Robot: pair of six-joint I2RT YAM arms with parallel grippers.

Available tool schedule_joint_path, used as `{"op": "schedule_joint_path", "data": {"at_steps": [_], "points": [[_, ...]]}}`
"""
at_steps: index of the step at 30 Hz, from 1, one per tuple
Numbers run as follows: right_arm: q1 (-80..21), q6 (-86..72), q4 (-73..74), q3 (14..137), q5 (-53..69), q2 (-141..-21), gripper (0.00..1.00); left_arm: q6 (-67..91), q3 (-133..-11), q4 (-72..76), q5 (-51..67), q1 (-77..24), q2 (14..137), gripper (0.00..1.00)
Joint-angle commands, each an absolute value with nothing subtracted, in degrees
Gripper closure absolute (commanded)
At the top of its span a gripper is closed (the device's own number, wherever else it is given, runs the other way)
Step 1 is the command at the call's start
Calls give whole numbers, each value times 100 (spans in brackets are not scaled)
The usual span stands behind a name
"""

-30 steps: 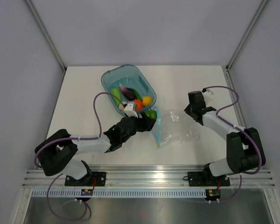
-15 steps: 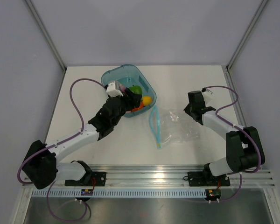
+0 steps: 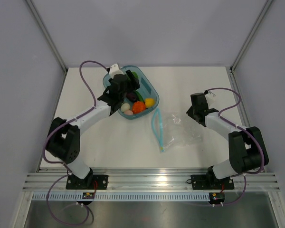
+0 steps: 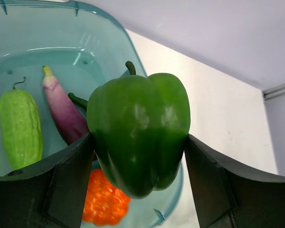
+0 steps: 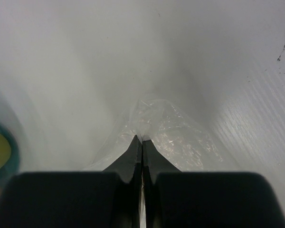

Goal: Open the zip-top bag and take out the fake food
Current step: Place the fake vegetable in the bin.

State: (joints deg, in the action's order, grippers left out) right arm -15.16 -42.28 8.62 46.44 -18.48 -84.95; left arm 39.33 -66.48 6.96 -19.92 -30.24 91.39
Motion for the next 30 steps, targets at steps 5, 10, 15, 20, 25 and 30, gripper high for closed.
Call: {"op": "schedule_joint_path", "data": {"at_steps": [5,10,15,20,25,30], "points": [[-1494,-4157,712,4790,-1846,-8604,100,3586,-7873,835,-1574,-2751,10396,38],[-1485,-4069,730,4887,-1705,-8666,100,3805,-8016,1194,-1249,-2646,10959,36],[-1485,-4122,738,4922,-1521,-8710,100,4095,-8068,1327,-1029,-2575,11390,32],[-1485,-4140,686,4913,-1433,-8710,100,4254,-8103,1459,-782,-2461,11575,22],[-1494,-4122,686,4931,-1398,-8710,100,4087,-8121,1354,-905,-2452,11540,6],[-1494,-4060,738,4966,-1432,-8754,100,3911,-8271,958,-1116,-2452,11479,1]]}}
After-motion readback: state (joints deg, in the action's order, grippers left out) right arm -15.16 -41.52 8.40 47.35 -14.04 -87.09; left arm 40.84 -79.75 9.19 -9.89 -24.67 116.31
